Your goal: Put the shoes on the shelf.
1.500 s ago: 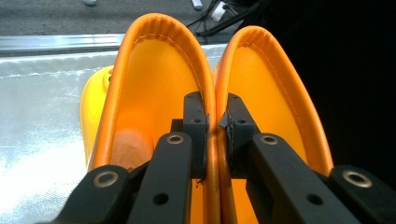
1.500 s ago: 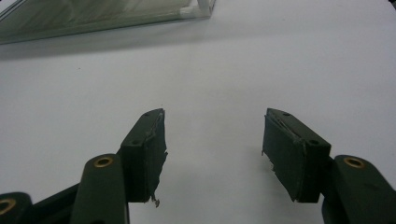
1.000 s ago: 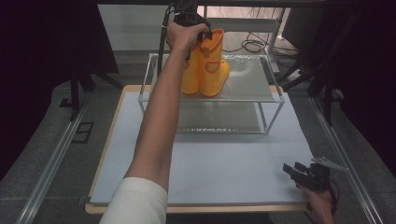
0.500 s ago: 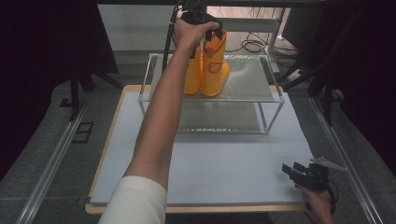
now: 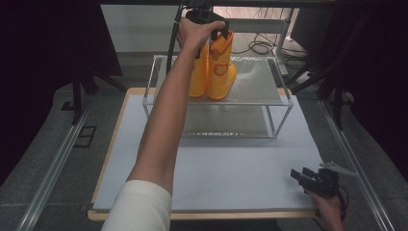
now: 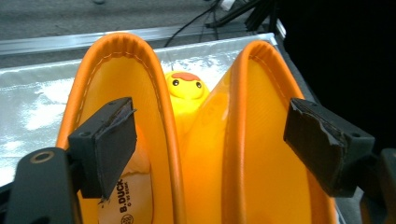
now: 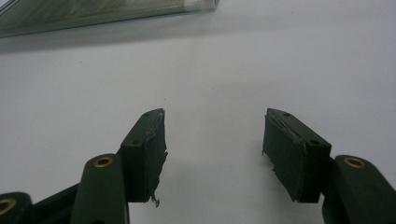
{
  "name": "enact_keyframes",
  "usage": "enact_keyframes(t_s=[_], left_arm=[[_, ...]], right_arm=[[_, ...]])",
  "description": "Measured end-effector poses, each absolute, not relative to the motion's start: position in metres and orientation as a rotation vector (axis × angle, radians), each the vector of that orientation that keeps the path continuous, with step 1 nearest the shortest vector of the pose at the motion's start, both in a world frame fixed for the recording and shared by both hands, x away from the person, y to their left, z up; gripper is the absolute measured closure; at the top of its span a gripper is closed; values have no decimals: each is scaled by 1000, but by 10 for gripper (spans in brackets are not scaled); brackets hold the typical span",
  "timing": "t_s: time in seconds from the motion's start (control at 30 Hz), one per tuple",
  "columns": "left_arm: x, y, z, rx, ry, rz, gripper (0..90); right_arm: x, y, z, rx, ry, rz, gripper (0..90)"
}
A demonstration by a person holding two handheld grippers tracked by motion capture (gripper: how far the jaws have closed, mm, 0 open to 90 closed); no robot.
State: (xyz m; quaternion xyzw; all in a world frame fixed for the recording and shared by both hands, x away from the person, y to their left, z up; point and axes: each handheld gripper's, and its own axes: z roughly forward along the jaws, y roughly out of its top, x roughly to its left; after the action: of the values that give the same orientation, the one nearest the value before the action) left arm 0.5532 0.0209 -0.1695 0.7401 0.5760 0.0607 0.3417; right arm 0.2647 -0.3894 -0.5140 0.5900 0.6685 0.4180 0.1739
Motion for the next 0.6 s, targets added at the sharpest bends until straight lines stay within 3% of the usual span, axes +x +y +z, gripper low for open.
enact_keyframes(t_s=[0.27,0.37,0.4,0.43,0.5,0.53,0.6], left_arm=[[544,32,-153,1869,1405,112,277],[538,37,-146,1837,1352,96,387],[536,40,-144,1837,1334,99,477],[534,42,-142,1831,1318,83,477],[530,46,-139,1817,1293,79,608],[529,48,-138,1810,1284,73,608],[524,55,-134,1799,1247,56,695]], right_arm=[[265,-388,-514,1672,1901,1182,386],[265,-388,-514,1672,1898,1182,386],[265,-389,-514,1673,1893,1183,387],[265,-389,-514,1673,1893,1183,387],[264,-389,-514,1673,1893,1180,387],[264,-390,-514,1674,1892,1179,387],[264,-390,-514,1675,1891,1179,387]])
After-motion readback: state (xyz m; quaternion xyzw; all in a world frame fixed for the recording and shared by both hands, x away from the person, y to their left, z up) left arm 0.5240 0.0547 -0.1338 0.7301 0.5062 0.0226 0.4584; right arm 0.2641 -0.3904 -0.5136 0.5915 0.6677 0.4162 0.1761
